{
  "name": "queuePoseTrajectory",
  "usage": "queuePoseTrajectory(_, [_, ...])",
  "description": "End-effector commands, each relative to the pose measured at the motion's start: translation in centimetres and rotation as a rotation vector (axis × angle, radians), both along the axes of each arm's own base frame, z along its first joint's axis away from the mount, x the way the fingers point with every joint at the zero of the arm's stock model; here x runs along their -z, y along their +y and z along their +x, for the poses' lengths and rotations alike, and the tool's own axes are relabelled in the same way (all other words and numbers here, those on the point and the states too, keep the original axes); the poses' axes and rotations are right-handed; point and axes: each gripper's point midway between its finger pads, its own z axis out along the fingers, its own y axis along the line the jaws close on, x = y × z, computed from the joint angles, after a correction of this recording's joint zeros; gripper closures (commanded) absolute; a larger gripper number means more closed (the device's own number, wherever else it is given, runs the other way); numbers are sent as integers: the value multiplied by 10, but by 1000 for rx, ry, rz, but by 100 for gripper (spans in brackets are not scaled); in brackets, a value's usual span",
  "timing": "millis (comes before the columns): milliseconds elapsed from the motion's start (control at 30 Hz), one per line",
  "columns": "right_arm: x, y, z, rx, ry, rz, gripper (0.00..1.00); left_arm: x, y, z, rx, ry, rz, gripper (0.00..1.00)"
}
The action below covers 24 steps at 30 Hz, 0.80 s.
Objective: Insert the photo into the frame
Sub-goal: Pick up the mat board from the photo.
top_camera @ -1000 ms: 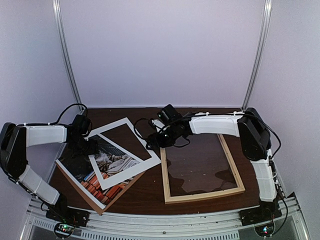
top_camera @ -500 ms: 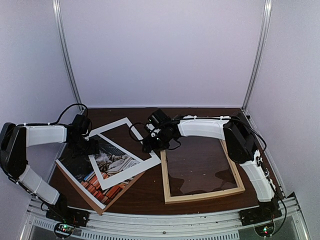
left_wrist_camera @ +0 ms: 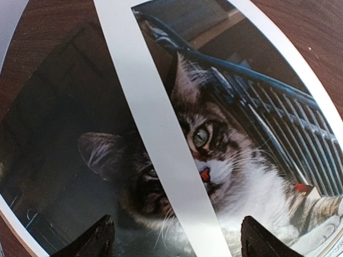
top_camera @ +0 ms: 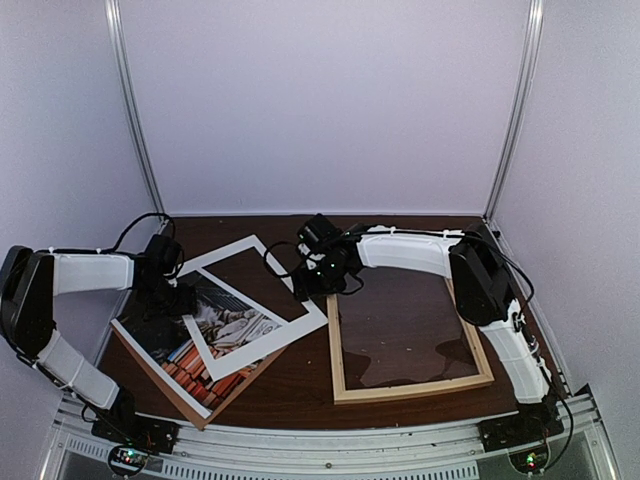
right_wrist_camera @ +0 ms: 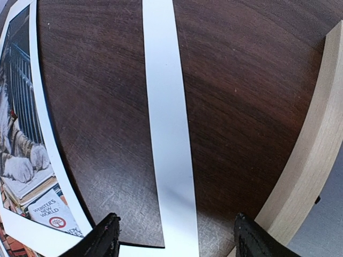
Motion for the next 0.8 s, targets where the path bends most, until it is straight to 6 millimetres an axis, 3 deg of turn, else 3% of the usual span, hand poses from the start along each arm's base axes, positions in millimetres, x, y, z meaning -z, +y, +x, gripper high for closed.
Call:
queuePoseTrajectory(0, [13,-14,8,7,8,-68,27,-3,8,1,-34,-29,10,18])
queuePoseTrajectory(333, [28,2,1,-53,43,-53,30,12,2,0,-35,1,-43,25])
queuePoseTrajectory(767, [38,13,-16,-73,105,-8,42,33,-12,-9,-64,15,-165,40])
